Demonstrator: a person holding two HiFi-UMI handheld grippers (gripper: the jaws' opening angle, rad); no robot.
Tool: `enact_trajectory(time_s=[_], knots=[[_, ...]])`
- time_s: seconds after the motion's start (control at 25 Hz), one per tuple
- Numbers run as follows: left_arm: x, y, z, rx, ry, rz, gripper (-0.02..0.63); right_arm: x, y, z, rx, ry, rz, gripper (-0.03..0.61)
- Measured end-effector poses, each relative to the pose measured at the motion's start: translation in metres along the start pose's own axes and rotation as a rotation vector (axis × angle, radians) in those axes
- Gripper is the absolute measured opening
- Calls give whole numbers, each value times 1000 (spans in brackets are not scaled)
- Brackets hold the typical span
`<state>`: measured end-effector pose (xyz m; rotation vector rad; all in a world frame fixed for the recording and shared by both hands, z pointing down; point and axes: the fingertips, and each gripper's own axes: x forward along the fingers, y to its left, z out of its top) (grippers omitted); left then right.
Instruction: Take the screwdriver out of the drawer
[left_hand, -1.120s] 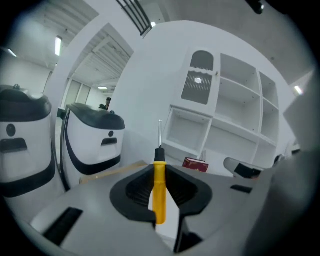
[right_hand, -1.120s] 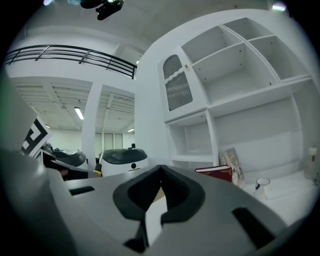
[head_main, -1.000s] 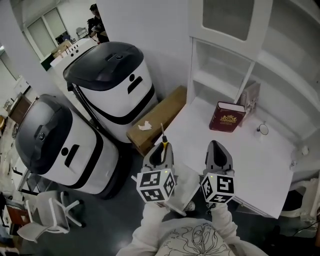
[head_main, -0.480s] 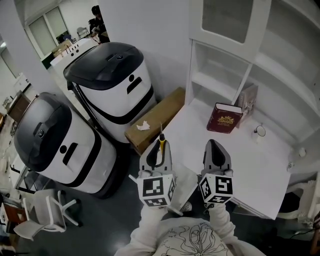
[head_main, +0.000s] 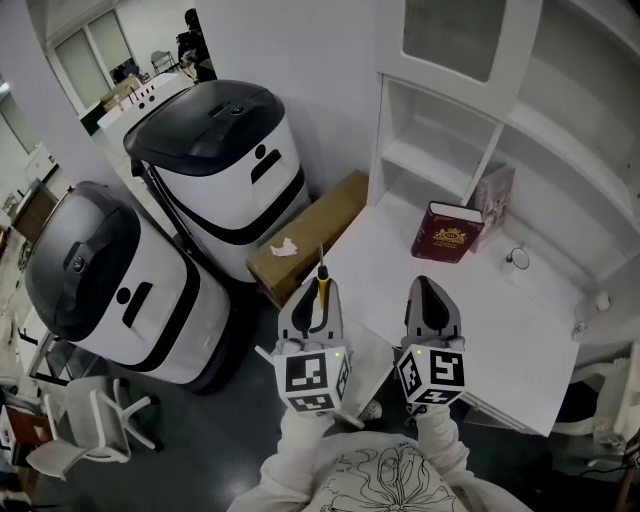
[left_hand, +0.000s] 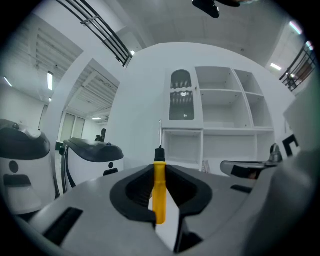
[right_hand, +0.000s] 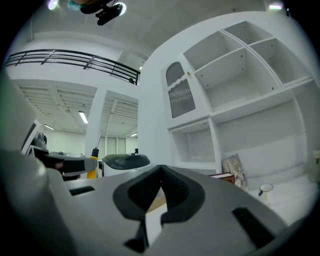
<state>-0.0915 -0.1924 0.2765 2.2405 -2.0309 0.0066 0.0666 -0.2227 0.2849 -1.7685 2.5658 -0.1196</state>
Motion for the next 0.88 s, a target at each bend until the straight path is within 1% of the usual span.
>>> enact_trajectory(time_s=[0.4,0.88], knots=[[1,3,-1,-10,9,4,67,2,-3,-3,-3,10,-8,3],[3,5,-3,9,10,7,67,5,-2,-6,-13,15,-2,3]])
